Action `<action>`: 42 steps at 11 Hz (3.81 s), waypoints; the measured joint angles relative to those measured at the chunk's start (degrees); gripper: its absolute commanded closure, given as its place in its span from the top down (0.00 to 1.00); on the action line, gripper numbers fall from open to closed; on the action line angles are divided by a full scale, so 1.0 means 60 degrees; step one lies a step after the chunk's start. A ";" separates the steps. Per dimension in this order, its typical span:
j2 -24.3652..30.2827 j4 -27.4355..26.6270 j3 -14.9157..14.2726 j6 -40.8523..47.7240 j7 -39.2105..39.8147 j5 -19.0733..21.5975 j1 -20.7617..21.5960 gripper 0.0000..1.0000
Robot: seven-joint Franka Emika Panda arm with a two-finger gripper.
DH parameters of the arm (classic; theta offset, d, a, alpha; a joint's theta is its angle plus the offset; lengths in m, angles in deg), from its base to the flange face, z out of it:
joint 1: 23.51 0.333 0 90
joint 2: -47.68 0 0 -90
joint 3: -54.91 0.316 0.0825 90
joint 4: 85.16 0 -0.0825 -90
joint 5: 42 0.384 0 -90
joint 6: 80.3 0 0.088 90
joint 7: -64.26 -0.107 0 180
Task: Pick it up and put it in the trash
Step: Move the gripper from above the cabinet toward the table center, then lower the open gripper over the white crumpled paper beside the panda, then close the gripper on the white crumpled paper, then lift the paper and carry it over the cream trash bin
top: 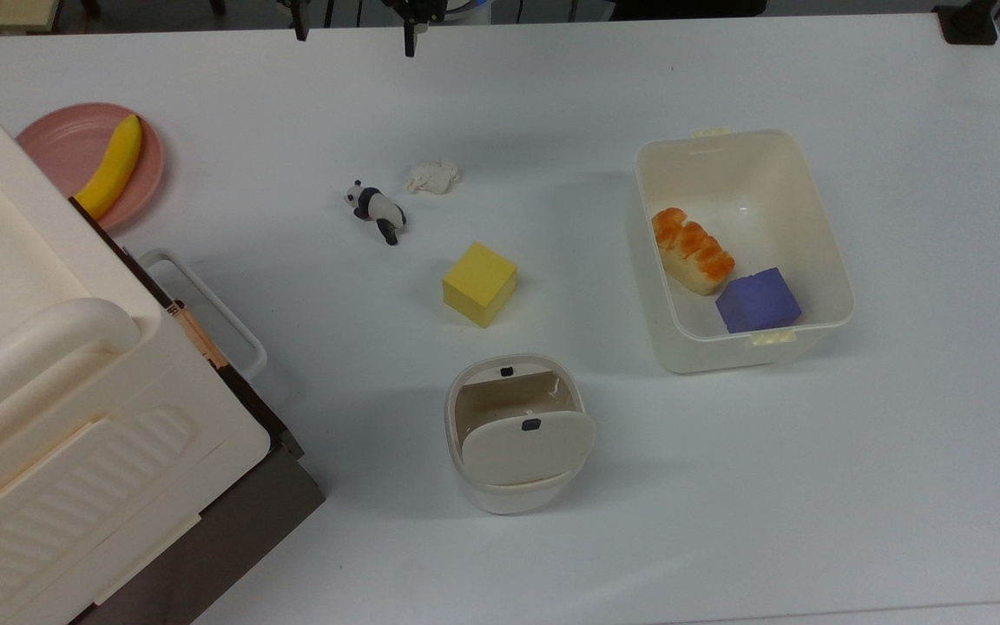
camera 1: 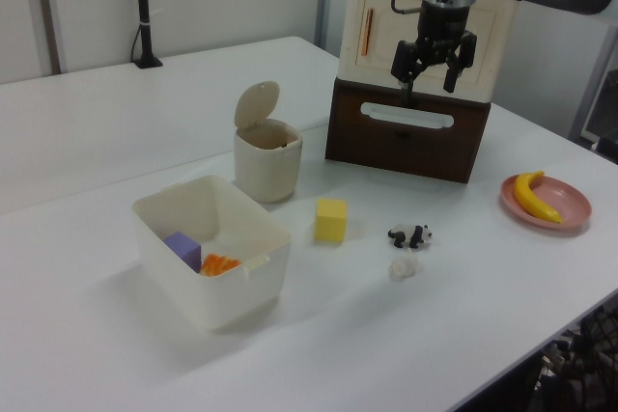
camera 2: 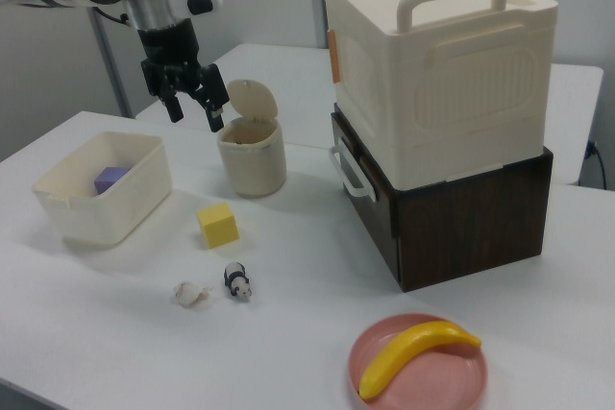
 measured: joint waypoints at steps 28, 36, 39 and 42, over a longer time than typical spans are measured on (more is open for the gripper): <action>-0.0171 -0.6690 0.1734 -0.5797 -0.1471 0.0584 -0.0802 1.00; -0.0910 -0.6562 0.1725 -0.5862 -0.1470 0.0482 -0.1020 0.00; -0.1003 -0.6212 0.1725 -0.5878 -0.1343 0.0481 -0.1037 0.00; -0.1024 -0.6031 0.1758 -0.5945 -0.1313 0.0481 -0.1019 0.00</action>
